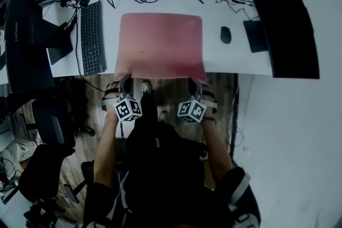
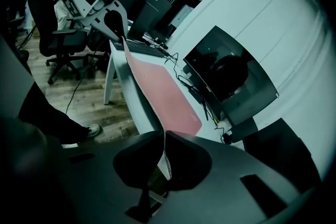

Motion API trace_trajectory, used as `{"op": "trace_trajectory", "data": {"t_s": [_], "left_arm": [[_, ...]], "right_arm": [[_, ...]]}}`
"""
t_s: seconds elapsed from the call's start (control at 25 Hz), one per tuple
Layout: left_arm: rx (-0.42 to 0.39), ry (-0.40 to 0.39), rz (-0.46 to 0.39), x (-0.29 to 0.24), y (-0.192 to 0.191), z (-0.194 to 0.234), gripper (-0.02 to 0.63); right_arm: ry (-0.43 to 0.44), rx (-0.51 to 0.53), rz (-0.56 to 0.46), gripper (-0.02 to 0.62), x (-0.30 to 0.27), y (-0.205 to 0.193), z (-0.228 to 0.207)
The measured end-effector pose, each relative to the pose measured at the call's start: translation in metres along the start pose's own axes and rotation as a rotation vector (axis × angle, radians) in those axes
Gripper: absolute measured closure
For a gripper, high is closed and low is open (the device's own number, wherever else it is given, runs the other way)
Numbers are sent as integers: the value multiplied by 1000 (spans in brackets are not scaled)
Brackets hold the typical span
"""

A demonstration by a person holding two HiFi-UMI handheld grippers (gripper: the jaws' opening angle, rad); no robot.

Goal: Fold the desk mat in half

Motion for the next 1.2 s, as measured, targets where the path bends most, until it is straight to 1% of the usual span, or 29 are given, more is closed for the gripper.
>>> {"op": "trace_trajectory", "data": {"t_s": [0.12,0.2,0.36,0.48,0.6,0.84,1.08,1.2], "left_arm": [[23,-32,-12,2,7,14,586],[39,-44,-20,4,13,26,585],[128,-61,-10,3,22,50,586],[157,-82,-18,0,30,68,585],[186,-112,-45,-3,37,85,584],[204,-132,-72,-14,48,118,584],[181,-154,-107,-18,53,138,584],[186,-161,-120,-23,52,143,584]], "right_arm": [[6,-33,12,577,0,9,-12],[7,-35,31,577,2,15,-23],[5,-35,48,577,-1,28,-43],[-5,-34,66,577,-4,39,-62],[-30,-61,72,577,-7,51,-79],[-60,-90,100,577,-23,72,-111],[-93,-127,100,577,-32,90,-136],[-103,-136,102,577,-36,94,-143]]}}
Point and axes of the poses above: the fingertips, and each gripper's own axes: x backward along the fingers, z to its left, y out of its top, the point moved 1 cm from there along x, backward along the fingers, and after that the axes turned 7 degrees about -z, right-handed, at the moved point
